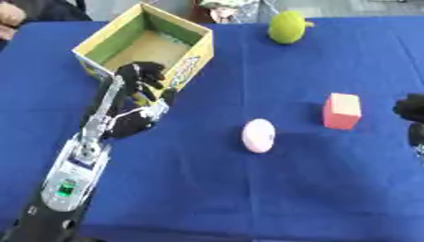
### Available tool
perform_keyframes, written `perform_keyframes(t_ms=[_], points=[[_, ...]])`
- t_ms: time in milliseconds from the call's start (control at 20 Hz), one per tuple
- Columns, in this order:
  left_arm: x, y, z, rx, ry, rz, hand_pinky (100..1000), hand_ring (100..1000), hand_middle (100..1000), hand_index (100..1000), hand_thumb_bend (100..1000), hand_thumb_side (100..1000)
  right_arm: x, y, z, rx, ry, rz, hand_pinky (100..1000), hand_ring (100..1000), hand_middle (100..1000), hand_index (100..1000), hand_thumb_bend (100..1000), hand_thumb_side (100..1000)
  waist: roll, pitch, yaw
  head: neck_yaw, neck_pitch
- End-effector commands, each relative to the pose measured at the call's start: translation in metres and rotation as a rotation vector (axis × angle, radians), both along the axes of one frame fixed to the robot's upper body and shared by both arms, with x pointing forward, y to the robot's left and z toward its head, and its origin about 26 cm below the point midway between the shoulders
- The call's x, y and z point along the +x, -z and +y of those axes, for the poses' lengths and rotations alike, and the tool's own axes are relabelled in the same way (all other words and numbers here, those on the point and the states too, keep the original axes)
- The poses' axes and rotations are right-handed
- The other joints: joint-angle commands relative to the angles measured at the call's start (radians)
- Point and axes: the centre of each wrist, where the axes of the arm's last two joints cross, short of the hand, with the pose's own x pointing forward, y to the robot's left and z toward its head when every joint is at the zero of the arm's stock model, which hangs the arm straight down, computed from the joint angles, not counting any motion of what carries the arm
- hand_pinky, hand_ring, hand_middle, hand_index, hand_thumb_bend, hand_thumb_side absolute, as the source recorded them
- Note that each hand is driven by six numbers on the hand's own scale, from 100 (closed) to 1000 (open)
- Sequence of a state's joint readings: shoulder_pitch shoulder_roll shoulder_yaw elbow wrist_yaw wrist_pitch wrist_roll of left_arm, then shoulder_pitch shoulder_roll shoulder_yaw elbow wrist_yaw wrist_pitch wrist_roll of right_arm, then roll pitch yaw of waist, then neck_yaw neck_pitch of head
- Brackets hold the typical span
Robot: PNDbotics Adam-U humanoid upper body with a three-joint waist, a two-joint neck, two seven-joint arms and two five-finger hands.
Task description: Pick up objects on the table and place them in the box.
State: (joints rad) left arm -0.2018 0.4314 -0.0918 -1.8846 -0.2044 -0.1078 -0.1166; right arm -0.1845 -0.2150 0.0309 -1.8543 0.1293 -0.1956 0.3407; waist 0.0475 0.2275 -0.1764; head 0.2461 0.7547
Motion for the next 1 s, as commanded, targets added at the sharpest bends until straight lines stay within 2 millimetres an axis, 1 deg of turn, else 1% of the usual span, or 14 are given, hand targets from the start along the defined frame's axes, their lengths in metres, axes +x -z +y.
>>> perform_keyframes(t_ms=[50,200,250,400,750,800,850,1000], points=[[0.001,-0.024,-0.001,0.143,0.083,-0.049,536,639,629,783,444,400,0.0,-0.006,-0.003,-0.011,0.001,-0.022,867,815,759,858,100,452,0.0,-0.019,-0.003,0.005,0.002],[0.006,-0.04,-0.009,0.271,0.158,-0.071,576,664,654,798,467,398,0.0,-0.006,-0.004,-0.012,0.004,-0.022,867,816,759,859,100,462,0.001,-0.02,-0.009,0.009,0.004],[0.008,-0.044,-0.012,0.316,0.178,-0.076,586,672,662,801,471,390,0.0,-0.006,-0.004,-0.012,0.005,-0.022,867,816,759,859,100,451,0.002,-0.021,-0.011,0.01,0.005],[0.015,-0.054,-0.022,0.448,0.227,-0.081,619,689,684,814,479,374,0.0,-0.006,-0.005,-0.009,0.014,-0.023,867,816,759,860,100,452,0.004,-0.023,-0.018,0.014,0.008],[0.03,-0.063,-0.042,0.683,0.306,-0.074,670,708,714,826,503,350,-0.001,-0.007,-0.01,0.006,0.053,-0.034,867,816,758,860,100,454,0.005,-0.025,-0.032,0.018,0.014],[0.033,-0.062,-0.046,0.709,0.322,-0.072,675,709,712,826,503,350,-0.001,-0.008,-0.01,0.008,0.059,-0.036,867,815,759,860,100,499,0.005,-0.025,-0.034,0.018,0.015],[0.035,-0.062,-0.048,0.732,0.334,-0.069,675,709,716,826,506,348,-0.001,-0.008,-0.011,0.01,0.064,-0.037,867,815,758,860,100,454,0.005,-0.026,-0.035,0.018,0.015],[0.043,-0.06,-0.056,0.803,0.348,-0.069,686,707,717,826,516,343,-0.002,-0.008,-0.012,0.015,0.075,-0.04,867,815,758,860,100,454,0.005,-0.026,-0.039,0.019,0.015]])
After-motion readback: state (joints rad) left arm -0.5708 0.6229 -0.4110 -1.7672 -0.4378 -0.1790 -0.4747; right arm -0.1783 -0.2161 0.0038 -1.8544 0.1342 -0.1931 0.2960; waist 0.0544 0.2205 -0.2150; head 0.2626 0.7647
